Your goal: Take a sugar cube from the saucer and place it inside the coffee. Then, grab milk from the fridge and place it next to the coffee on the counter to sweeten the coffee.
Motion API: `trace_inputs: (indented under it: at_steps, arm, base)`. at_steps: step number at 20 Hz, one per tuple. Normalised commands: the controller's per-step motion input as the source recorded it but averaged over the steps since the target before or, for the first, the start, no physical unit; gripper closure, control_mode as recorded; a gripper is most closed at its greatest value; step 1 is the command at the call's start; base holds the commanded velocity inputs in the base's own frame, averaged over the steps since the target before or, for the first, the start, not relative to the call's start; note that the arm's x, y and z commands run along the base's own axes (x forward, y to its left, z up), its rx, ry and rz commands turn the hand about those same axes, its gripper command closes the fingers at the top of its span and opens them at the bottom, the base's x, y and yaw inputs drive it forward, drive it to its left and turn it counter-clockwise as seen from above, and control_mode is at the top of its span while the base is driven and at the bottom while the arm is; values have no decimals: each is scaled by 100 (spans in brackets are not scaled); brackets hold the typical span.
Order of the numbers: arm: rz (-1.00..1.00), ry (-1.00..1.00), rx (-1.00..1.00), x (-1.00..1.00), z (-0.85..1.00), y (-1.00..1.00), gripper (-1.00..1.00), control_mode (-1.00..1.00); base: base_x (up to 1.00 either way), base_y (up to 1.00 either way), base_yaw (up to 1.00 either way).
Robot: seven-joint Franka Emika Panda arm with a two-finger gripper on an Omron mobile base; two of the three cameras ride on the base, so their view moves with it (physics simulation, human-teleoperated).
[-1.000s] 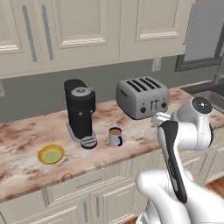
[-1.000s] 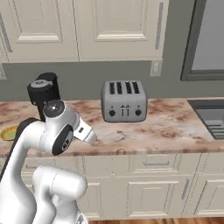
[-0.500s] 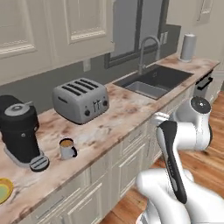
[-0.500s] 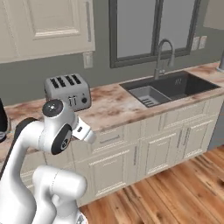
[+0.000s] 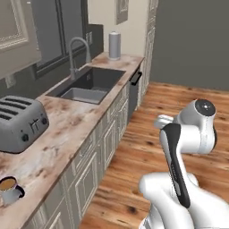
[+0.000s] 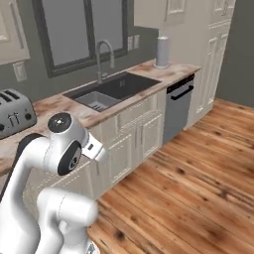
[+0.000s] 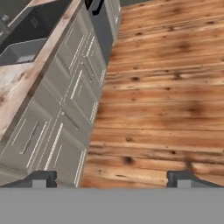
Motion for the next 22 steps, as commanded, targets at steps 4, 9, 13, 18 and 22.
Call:
trace_inputs:
  at_steps: [4, 9, 13, 18, 22]
  arm:
    - [0, 0, 0, 0, 0, 0, -100, 100]
    - [0, 0, 0, 0, 0, 0, -100, 100]
    - [0, 0, 0, 0, 0, 0, -100, 100]
    - [0, 0, 0, 0, 0, 0, -100, 100]
    - [0, 0, 0, 0, 0, 0, -100, 100]
  base:
    - [0, -65, -43]
    - [16, -65, -31]
    - [43, -61, -25]
    - [58, -45, -20]
    - [76, -22, -16]
